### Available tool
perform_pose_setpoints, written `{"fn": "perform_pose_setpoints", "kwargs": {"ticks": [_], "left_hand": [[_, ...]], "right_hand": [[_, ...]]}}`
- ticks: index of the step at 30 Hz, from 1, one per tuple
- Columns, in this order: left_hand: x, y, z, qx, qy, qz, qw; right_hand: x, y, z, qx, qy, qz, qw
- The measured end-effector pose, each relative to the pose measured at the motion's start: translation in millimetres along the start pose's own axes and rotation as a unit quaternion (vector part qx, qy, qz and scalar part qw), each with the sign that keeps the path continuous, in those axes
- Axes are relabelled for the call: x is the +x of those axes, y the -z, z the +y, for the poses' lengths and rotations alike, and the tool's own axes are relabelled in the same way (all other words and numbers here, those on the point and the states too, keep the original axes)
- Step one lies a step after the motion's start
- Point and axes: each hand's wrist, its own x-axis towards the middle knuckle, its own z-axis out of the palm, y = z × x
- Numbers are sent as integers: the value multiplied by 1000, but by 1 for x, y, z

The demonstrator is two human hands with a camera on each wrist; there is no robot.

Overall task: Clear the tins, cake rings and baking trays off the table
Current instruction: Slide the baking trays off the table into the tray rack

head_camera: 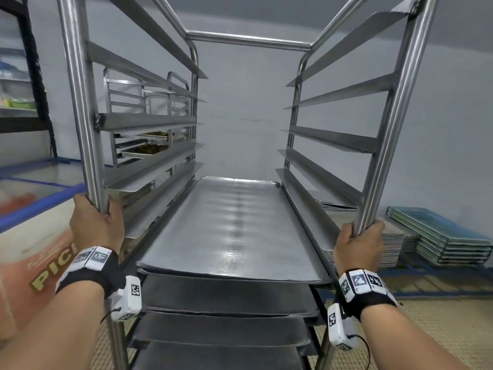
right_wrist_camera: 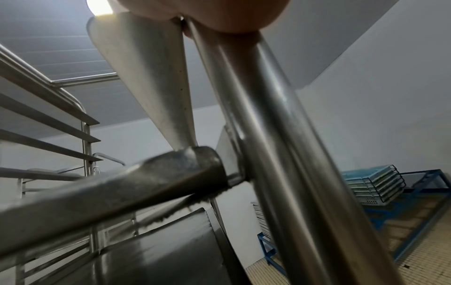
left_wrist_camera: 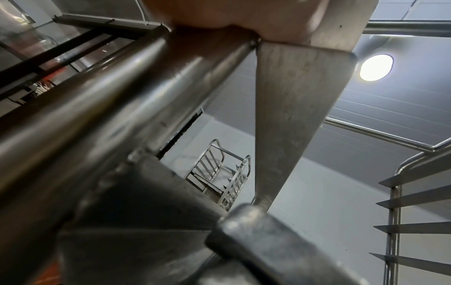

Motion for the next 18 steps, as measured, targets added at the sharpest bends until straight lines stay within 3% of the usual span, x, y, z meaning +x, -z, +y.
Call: {"fn": "perform_pose_setpoints", "kwargs": {"ticks": [7, 18], "left_hand": [[30, -34, -5, 7, 10, -32, 999], [57, -103, -15, -13, 7, -26, 1000]], "right_hand": [[13, -45, 2, -7, -13, 10, 1000], [55, -123, 32, -23, 6, 17, 1000]]}}
